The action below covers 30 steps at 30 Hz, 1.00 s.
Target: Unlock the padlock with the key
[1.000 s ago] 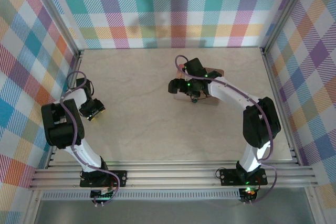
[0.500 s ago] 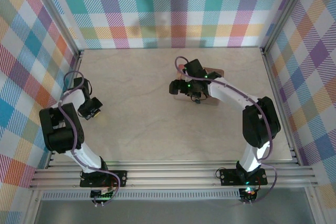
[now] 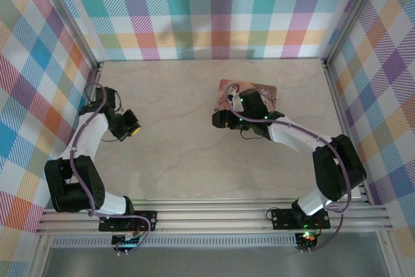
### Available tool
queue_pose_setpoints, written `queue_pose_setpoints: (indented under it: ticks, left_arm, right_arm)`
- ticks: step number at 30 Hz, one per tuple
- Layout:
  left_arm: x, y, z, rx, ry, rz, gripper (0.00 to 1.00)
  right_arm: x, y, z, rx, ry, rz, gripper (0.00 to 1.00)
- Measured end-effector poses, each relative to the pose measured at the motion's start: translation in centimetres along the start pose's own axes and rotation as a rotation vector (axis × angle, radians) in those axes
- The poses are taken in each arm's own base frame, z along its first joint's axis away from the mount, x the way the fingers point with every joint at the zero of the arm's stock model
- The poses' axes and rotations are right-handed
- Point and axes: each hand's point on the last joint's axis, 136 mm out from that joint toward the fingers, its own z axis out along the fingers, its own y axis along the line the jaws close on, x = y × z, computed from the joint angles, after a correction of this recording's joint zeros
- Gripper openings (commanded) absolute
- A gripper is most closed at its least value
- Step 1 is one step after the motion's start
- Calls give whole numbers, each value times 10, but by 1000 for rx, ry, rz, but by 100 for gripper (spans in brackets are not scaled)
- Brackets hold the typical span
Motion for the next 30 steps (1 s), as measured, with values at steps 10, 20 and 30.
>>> queue_pose_setpoints:
  ticks: [10, 20, 30]
  left_arm:
    - [72, -116, -26, 237, 161, 224, 0]
    - [111, -142, -65, 415, 254, 298, 0]
    - [133, -135, -81, 457, 293, 313, 0]
  right_arm:
    - [15, 59, 20, -213, -157, -382, 82]
    - [33, 121, 45, -364, -258, -684, 84]
    - [28, 159, 53, -385, -353, -830, 75]
